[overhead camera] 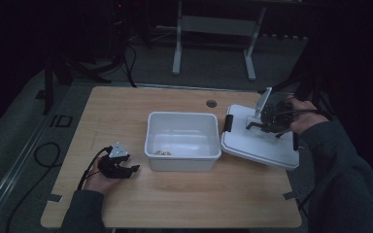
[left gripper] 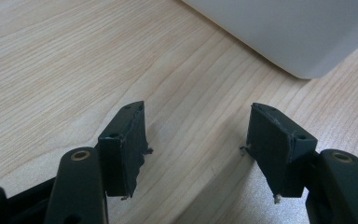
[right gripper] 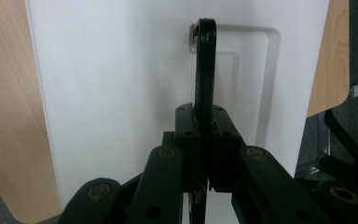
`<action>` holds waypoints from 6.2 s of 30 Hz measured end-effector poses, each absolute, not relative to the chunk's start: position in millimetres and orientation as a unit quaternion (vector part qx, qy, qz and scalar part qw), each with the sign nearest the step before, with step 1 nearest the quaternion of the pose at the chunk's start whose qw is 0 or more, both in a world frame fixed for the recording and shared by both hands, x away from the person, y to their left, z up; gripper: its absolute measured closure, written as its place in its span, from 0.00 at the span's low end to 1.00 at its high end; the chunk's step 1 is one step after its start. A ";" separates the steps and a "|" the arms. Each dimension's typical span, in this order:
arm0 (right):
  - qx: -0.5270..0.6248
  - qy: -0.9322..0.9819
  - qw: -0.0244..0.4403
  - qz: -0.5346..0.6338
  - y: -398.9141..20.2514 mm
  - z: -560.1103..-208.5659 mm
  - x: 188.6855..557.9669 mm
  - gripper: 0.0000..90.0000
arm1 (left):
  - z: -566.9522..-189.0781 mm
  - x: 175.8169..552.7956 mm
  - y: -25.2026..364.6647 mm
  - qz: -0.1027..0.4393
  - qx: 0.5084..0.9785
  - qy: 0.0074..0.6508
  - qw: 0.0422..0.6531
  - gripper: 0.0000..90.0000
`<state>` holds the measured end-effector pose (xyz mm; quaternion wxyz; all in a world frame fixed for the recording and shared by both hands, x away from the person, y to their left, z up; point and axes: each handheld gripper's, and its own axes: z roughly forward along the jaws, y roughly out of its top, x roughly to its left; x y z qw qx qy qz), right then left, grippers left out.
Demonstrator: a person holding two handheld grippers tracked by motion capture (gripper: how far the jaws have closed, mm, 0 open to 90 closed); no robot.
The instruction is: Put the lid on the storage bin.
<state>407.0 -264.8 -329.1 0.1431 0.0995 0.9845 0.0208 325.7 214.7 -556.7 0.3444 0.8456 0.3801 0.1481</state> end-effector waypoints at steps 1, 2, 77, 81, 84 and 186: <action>0.098 0.985 0.143 0.022 -262.9 -327.9 406.8 0.94 | -556.7 325.7 214.7 0.148 0.846 0.380 0.344 0.42; 0.098 0.985 0.143 0.022 -262.9 -327.9 406.8 0.94 | -556.7 325.7 214.7 0.148 0.845 0.380 0.345 0.42; 0.025 0.989 0.137 0.040 -163.7 -323.3 413.2 0.94 | -556.9 325.7 215.3 0.148 0.846 0.377 0.346 0.42; 0.021 0.990 0.136 0.039 -160.9 -324.0 413.2 0.94 | -556.9 325.7 215.2 0.148 0.846 0.377 0.346 0.42; 0.021 0.990 0.136 0.037 -158.8 -324.3 413.0 0.94 | -556.9 325.7 215.2 0.148 0.846 0.377 0.346 0.42; -0.048 0.988 0.138 0.050 -45.0 -320.9 411.3 0.94 | -557.3 325.4 215.3 0.149 0.846 0.376 0.347 0.41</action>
